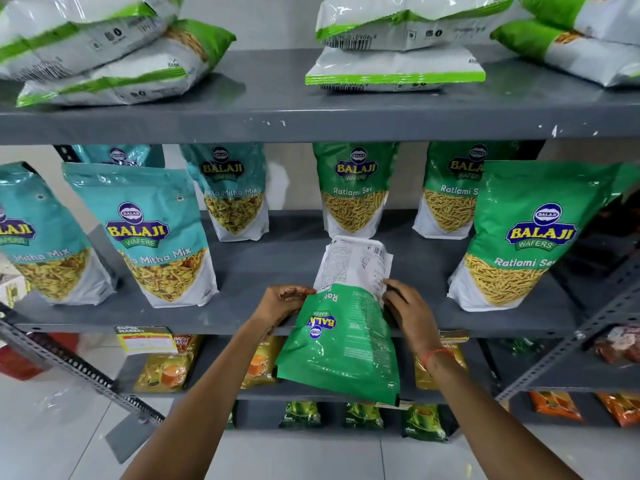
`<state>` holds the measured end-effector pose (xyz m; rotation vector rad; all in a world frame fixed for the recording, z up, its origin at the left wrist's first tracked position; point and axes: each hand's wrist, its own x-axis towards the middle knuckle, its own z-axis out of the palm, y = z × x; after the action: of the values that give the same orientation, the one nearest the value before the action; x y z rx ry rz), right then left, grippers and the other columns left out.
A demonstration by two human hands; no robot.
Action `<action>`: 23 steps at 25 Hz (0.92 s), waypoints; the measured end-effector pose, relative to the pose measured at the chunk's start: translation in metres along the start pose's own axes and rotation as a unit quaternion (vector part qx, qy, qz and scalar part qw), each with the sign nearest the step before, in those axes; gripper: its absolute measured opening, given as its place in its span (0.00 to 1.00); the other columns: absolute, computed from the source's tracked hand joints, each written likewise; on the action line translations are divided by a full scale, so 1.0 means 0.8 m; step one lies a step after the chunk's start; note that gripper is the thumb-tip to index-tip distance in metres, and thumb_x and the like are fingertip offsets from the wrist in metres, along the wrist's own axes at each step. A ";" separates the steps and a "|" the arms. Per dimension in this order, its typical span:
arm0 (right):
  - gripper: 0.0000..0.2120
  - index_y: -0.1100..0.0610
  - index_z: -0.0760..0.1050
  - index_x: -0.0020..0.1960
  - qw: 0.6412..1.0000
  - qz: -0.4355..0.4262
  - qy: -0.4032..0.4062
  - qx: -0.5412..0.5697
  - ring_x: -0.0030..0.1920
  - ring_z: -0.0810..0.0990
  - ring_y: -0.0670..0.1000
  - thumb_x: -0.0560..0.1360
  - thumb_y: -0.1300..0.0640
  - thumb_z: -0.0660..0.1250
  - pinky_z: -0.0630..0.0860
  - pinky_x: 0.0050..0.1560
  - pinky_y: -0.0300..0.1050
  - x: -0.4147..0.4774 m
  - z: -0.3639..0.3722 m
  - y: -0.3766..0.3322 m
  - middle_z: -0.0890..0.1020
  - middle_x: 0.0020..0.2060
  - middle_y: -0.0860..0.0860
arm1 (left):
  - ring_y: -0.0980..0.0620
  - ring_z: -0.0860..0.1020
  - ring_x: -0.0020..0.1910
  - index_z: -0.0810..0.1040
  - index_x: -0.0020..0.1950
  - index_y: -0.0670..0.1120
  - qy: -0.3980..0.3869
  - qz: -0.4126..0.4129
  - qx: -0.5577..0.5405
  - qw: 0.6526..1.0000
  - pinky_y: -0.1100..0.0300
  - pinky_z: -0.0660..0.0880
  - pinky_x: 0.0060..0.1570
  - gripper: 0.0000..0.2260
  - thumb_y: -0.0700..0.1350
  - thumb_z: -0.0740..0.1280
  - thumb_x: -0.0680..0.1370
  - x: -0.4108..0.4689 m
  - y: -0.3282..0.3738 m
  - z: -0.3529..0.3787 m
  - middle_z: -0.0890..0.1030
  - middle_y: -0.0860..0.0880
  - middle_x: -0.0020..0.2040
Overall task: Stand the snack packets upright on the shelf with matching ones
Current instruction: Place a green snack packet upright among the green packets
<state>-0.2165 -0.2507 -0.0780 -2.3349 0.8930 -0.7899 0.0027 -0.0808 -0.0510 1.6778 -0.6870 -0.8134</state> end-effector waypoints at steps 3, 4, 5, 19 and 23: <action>0.13 0.40 0.76 0.54 1.000 -0.003 -0.013 -0.005 0.56 0.75 0.41 0.76 0.58 0.64 0.65 0.54 0.21 0.004 -0.005 -0.004 0.78 0.56 0.49 | 0.61 0.82 0.36 0.78 0.54 0.30 0.021 0.048 0.038 0.998 0.71 0.78 0.38 0.11 0.29 0.67 0.72 -0.006 -0.001 0.008 0.81 0.37 0.51; 0.12 0.47 0.76 0.56 0.999 -0.030 -0.019 0.002 0.58 0.75 0.46 0.75 0.60 0.66 0.66 0.57 0.25 0.005 -0.007 -0.002 0.78 0.59 0.51 | 0.59 0.82 0.39 0.78 0.54 0.31 0.030 0.064 0.042 0.997 0.70 0.79 0.43 0.10 0.29 0.67 0.72 -0.006 0.000 0.009 0.80 0.37 0.52; 0.11 0.54 0.77 0.55 0.996 -0.083 -0.014 -0.033 0.60 0.75 0.50 0.74 0.62 0.67 0.66 0.59 0.29 0.008 -0.008 0.001 0.77 0.61 0.53 | 0.56 0.82 0.43 0.79 0.53 0.31 0.036 0.081 0.044 0.995 0.67 0.78 0.49 0.10 0.29 0.66 0.73 -0.005 0.001 0.008 0.80 0.38 0.53; 0.07 0.52 0.73 0.42 0.907 0.092 -0.058 0.407 0.46 0.80 0.47 0.78 0.61 0.63 0.78 0.48 0.41 0.038 -0.050 -0.069 0.84 0.40 0.47 | 0.51 0.79 0.40 0.73 0.45 0.48 0.084 0.065 -0.186 0.977 0.59 0.78 0.37 0.03 0.43 0.62 0.79 -0.024 0.107 0.017 0.81 0.48 0.44; 0.10 0.51 0.77 0.39 0.888 0.101 -0.039 0.447 0.43 0.82 0.43 0.76 0.62 0.65 0.80 0.42 0.37 0.009 -0.076 -0.094 0.85 0.36 0.44 | 0.50 0.79 0.40 0.74 0.48 0.45 0.095 0.075 -0.189 0.975 0.55 0.77 0.41 0.03 0.43 0.62 0.79 -0.065 0.127 0.012 0.82 0.47 0.43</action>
<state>-0.2216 -0.2225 0.0146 -1.4219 0.5418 -0.7848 -0.0398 -0.0692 0.0546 1.3202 -0.4847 -0.6213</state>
